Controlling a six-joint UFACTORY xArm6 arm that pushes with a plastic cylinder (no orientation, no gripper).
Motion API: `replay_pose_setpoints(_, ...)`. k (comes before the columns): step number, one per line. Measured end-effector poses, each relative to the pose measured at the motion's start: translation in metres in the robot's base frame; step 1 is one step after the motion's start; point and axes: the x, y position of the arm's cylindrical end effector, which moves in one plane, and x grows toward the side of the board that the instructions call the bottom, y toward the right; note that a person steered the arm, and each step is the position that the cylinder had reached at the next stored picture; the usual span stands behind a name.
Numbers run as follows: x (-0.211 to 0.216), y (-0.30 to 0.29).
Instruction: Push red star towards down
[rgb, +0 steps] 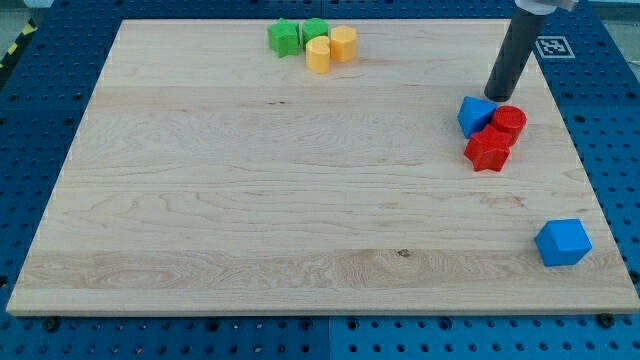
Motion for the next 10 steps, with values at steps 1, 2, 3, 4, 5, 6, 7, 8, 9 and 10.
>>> replay_pose_setpoints(1, 0.014, 0.0)
replay_pose_setpoints(2, 0.028, -0.006)
replay_pose_setpoints(3, 0.035, -0.011)
replay_pose_setpoints(4, 0.046, -0.014)
replay_pose_setpoints(5, 0.061, -0.014)
replay_pose_setpoints(6, 0.078, -0.015)
replay_pose_setpoints(7, 0.084, -0.018)
replay_pose_setpoints(8, 0.079, -0.042)
replay_pose_setpoints(9, 0.081, -0.07)
replay_pose_setpoints(10, 0.091, -0.072)
